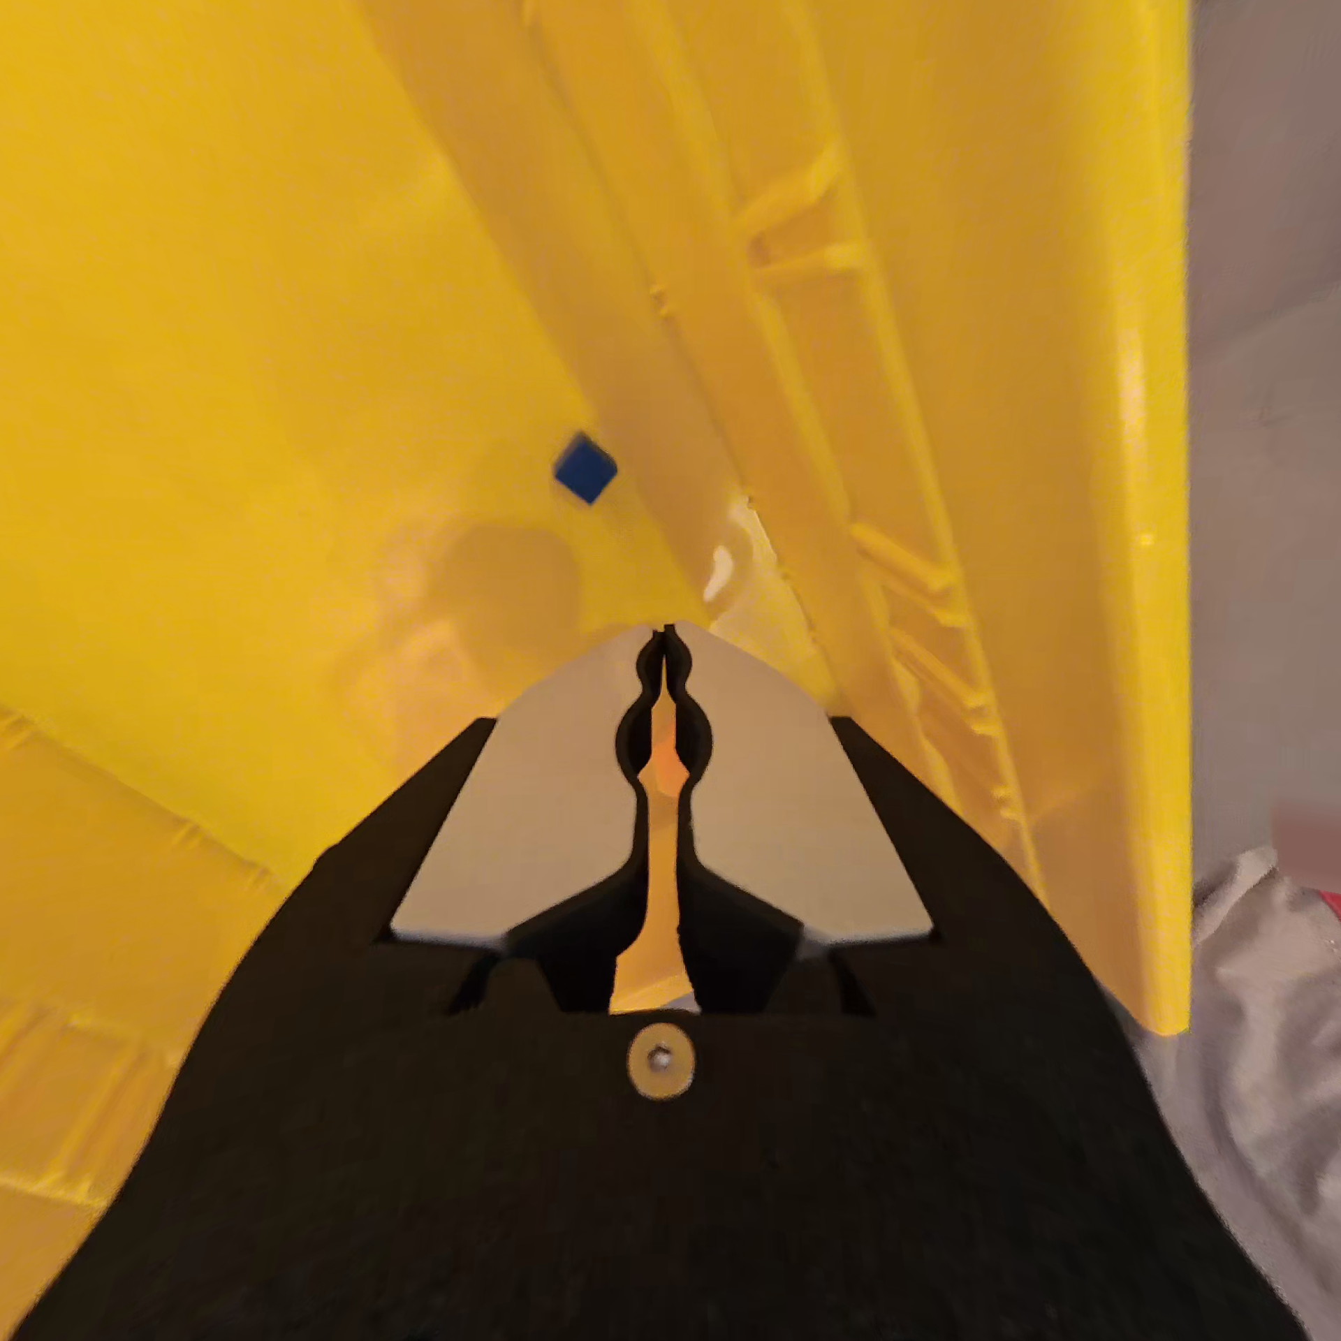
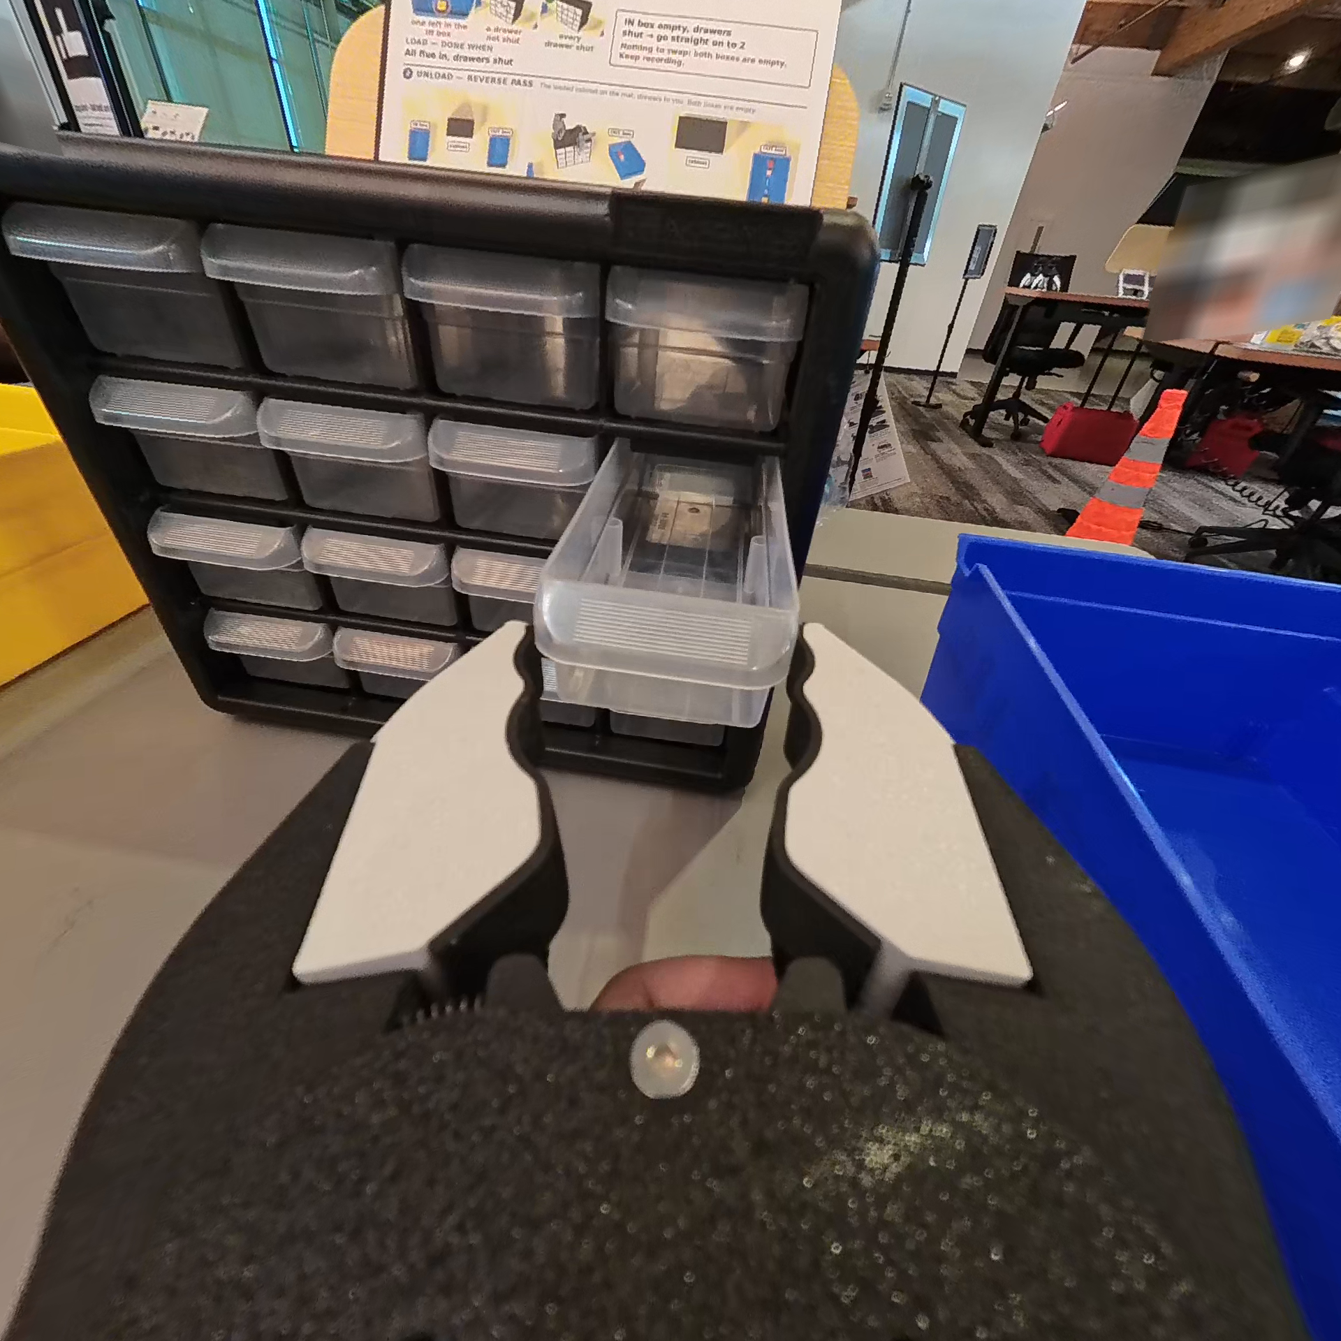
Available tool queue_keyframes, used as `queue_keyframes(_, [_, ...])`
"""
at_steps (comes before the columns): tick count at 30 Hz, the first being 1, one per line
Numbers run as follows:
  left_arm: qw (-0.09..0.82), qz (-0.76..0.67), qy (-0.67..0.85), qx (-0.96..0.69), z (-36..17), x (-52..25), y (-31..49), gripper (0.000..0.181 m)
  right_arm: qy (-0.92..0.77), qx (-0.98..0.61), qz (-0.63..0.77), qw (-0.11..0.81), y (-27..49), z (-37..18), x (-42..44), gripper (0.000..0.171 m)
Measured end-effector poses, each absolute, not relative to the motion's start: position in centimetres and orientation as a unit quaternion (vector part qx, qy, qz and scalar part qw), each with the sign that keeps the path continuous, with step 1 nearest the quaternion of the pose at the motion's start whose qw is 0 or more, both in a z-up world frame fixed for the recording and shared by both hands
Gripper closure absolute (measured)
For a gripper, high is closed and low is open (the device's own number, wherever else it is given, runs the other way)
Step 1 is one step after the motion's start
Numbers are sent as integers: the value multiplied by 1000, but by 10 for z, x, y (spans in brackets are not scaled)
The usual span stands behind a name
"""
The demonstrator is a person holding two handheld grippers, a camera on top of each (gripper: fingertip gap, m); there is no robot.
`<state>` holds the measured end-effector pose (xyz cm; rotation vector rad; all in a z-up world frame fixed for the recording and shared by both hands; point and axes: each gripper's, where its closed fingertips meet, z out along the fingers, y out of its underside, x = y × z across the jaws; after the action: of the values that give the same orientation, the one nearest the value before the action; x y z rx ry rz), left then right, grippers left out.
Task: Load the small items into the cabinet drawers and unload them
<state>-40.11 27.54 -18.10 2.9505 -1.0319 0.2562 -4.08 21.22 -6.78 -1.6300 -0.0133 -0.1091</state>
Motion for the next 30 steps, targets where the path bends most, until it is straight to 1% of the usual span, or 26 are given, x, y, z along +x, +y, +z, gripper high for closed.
queue_keyframes(3, [-22,89,-326,941,-165,-403,278,181,-6,-727,-48,684,212,-68,-41,106])
queue_keyframes(8, [-92,122,-343,927,-108,-391,279,181,-6,-728,-47,684,212,-68,-41,106])
queue_keyframes(11, [-142,107,-362,915,-82,-382,283,181,-6,-728,-45,684,212,-68,-41,106])
queue_keyframes(12, [-143,91,-374,912,-84,-381,285,174,-5,-729,-44,683,212,-68,-41,107])
queue_keyframes(14, [-124,41,-404,905,-104,-387,290,137,-5,-729,-42,683,211,-68,-41,107])
queue_keyframes(15, [-116,30,-415,902,-116,-388,294,127,-6,-729,-41,684,211,-68,-41,107])
queue_keyframes(16, [-106,38,-424,899,-128,-385,295,126,-6,-729,-41,684,211,-68,-41,107])
queue_keyframes(20, [-67,46,-403,912,-164,-393,307,129,-7,-728,-41,684,211,-68,-41,107])
queue_keyframes(24, [-63,70,-411,907,-175,-385,312,146,-7,-727,-43,685,212,-68,-41,107])
queue_keyframes(26, [-48,53,-430,900,-182,-388,309,159,-7,-727,-44,686,212,-68,-41,107])
queue_keyframes(28, [-32,32,-443,896,-188,-395,307,177,-7,-726,-44,686,212,-68,-41,107])
queue_keyframes(30, [-33,31,-447,893,-191,-396,306,181,-7,-727,-44,686,212,-68,-41,107])
